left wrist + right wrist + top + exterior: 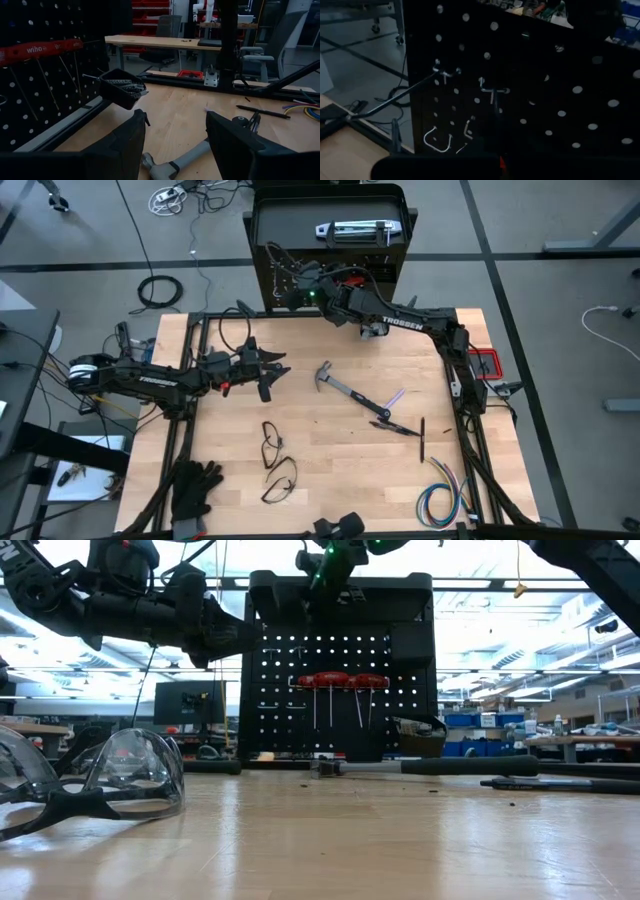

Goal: Hang tools onto peg board
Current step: Move the hook from bottom to top, then adjust the top left hook

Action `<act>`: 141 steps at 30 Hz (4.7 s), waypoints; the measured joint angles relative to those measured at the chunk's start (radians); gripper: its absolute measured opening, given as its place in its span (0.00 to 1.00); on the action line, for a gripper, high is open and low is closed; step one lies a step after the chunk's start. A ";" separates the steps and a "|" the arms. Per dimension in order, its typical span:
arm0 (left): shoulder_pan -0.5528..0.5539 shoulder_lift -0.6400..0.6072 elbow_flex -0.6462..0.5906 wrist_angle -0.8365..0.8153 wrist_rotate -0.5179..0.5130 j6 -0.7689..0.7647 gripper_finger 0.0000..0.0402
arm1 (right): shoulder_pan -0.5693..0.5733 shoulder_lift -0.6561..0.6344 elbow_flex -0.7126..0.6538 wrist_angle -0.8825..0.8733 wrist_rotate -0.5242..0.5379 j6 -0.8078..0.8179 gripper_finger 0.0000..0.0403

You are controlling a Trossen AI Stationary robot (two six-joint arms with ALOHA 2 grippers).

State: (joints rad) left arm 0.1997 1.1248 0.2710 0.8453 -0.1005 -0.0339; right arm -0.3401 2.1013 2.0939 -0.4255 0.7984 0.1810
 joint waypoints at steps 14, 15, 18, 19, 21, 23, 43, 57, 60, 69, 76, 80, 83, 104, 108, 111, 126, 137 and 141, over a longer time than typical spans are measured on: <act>0.000 0.000 0.000 0.004 -0.002 -0.004 0.51 | 0.005 0.007 0.000 0.057 0.024 0.185 0.02; 0.000 0.000 0.000 0.004 -0.002 -0.005 0.51 | 0.005 0.007 0.000 0.057 0.024 0.206 0.02; 0.000 0.000 0.000 0.002 -0.001 -0.025 0.51 | 0.008 0.007 0.000 0.074 0.024 0.247 0.02; 0.000 0.000 0.000 0.003 -0.001 -0.026 0.51 | 0.009 0.007 -0.001 0.080 0.026 0.250 0.02; 0.000 0.000 0.000 0.003 -0.001 -0.026 0.51 | 0.010 0.007 -0.001 0.096 0.033 0.252 0.02; 0.000 0.000 0.000 0.000 0.000 -0.026 0.51 | 0.015 0.008 -0.001 0.103 0.037 0.266 0.02; 0.000 0.000 0.000 -0.003 0.005 -0.024 0.51 | 0.024 0.008 -0.058 0.160 -0.010 0.292 0.08; 0.000 0.000 0.000 -0.006 0.005 -0.023 0.51 | 0.024 0.005 -0.072 0.169 -0.092 0.315 0.12; 0.000 0.000 0.000 -0.006 0.005 -0.023 0.51 | 0.022 0.005 -0.072 0.165 -0.114 0.309 0.12; 0.000 0.000 0.000 -0.005 0.005 -0.023 0.51 | 0.020 0.004 -0.072 0.121 -0.167 0.306 0.13; 0.000 0.000 0.000 -0.005 0.005 -0.023 0.51 | 0.021 0.006 -0.072 0.093 -0.195 0.320 0.13; 0.000 0.000 0.000 -0.006 0.005 -0.023 0.51 | 0.021 0.006 -0.072 0.099 -0.196 0.316 0.14; 0.000 0.000 0.000 -0.006 0.005 -0.022 0.51 | 0.020 0.008 -0.072 0.111 -0.232 0.295 0.17; 0.000 -0.024 0.000 -0.056 0.010 -0.019 0.51 | 0.009 0.012 -0.074 0.114 -0.392 0.228 0.33; 0.000 -0.073 0.000 -0.099 0.013 0.000 0.51 | 0.009 0.008 -0.074 0.064 -0.383 0.215 0.36; 0.000 -0.120 -0.003 -0.150 0.013 0.004 0.51 | 0.023 -0.016 -0.074 0.012 -0.373 0.162 0.37; -0.067 -0.249 -0.097 -0.094 -0.110 0.156 0.51 | 0.237 -0.136 -0.086 -0.582 -0.039 0.224 0.37; -0.146 -0.224 0.001 -0.237 -0.248 0.223 0.51 | 0.366 -0.356 -0.513 -0.424 -0.037 0.336 0.36; -0.145 -0.218 0.091 -0.372 -0.263 0.232 0.51 | 0.366 -0.512 -0.786 -0.131 -0.074 0.283 0.35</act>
State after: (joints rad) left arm 0.0551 0.9071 0.3618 0.4735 -0.3637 0.1983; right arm 0.0255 1.5893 1.3079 -0.5566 0.7245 0.4635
